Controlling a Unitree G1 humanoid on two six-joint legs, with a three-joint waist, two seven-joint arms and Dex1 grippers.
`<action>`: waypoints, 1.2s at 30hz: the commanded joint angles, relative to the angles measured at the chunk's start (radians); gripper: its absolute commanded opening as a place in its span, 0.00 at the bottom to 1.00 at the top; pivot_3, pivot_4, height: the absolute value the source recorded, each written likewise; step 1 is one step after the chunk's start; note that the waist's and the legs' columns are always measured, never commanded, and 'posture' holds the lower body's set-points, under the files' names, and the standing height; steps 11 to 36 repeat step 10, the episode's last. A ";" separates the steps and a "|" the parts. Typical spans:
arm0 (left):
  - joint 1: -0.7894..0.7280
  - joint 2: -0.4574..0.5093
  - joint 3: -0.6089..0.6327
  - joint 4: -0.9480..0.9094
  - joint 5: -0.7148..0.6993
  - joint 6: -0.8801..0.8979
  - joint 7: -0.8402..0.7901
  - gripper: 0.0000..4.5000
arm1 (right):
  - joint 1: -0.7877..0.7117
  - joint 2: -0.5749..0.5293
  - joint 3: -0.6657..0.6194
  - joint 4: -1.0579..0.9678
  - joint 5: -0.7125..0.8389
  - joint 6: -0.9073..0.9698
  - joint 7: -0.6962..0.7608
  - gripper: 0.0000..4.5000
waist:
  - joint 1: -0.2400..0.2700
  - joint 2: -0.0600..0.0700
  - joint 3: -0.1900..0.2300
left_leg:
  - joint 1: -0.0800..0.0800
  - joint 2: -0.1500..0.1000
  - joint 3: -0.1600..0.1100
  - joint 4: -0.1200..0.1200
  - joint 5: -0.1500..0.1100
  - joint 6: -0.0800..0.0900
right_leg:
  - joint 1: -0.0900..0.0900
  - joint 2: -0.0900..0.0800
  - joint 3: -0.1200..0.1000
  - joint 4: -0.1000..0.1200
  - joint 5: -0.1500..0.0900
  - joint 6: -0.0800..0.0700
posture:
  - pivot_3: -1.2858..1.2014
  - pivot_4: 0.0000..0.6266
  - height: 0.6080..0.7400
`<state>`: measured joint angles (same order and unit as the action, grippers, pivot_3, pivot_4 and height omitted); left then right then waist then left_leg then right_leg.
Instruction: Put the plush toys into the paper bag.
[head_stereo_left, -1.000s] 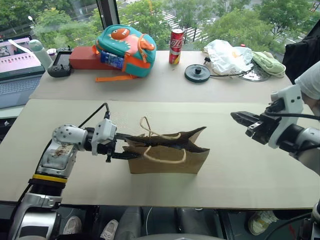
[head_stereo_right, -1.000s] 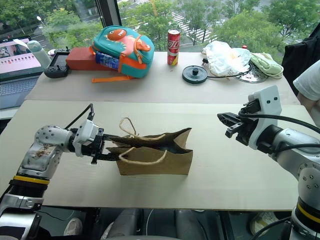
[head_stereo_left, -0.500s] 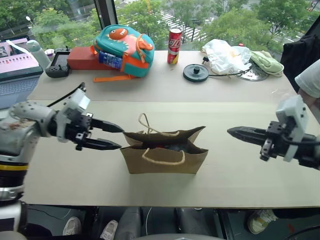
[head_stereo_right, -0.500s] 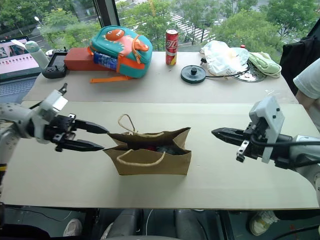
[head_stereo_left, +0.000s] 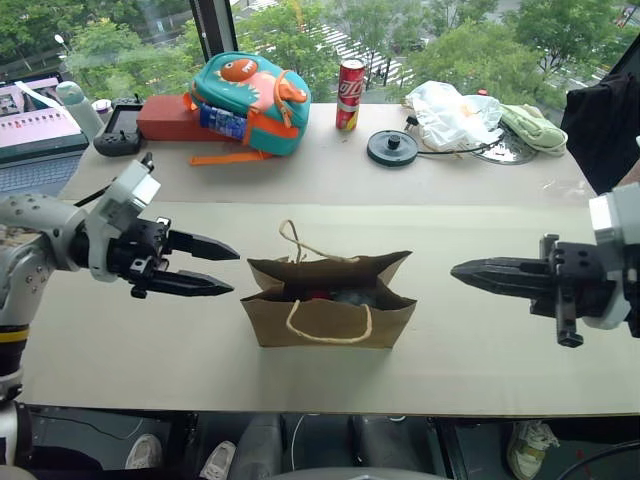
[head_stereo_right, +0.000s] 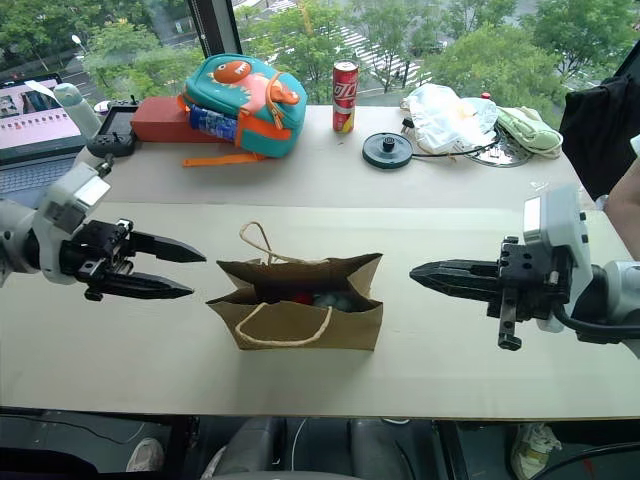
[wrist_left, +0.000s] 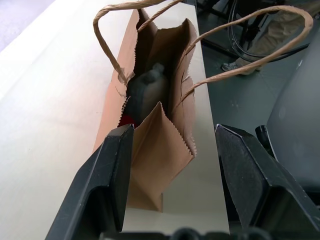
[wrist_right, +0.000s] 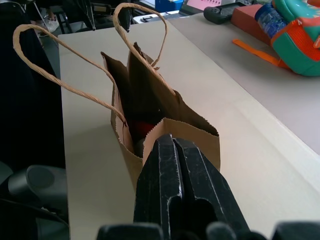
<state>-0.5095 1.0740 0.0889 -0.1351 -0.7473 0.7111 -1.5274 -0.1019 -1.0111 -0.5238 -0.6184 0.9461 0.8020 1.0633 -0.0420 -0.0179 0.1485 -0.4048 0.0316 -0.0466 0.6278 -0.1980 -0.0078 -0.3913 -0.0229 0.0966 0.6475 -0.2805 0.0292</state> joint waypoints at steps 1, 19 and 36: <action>0.000 0.000 0.034 -0.032 0.003 -0.013 0.033 0.63 | -0.019 -0.020 -0.003 -0.012 0.002 -0.029 -0.010 0.00 | 0.000 0.000 0.000 | 0.000 0.000 0.000 0.000 0.000 0.000 | 0.000 0.000 0.000 0.000 0.000 0.000 | 0.52 0.24 0.99; -0.001 0.000 0.041 -0.002 -0.015 -0.002 0.034 0.63 | -0.026 -0.030 0.009 -0.002 0.001 -0.030 -0.026 0.00 | 0.000 0.000 0.000 | 0.000 0.000 0.000 0.000 0.000 0.000 | 0.000 0.000 0.000 0.000 0.000 0.000 | 0.52 0.24 0.99; -0.001 0.000 0.041 -0.002 -0.015 -0.002 0.034 0.63 | -0.026 -0.030 0.009 -0.002 0.001 -0.030 -0.026 0.00 | 0.000 0.000 0.000 | 0.000 0.000 0.000 0.000 0.000 0.000 | 0.000 0.000 0.000 0.000 0.000 0.000 | 0.52 0.24 0.99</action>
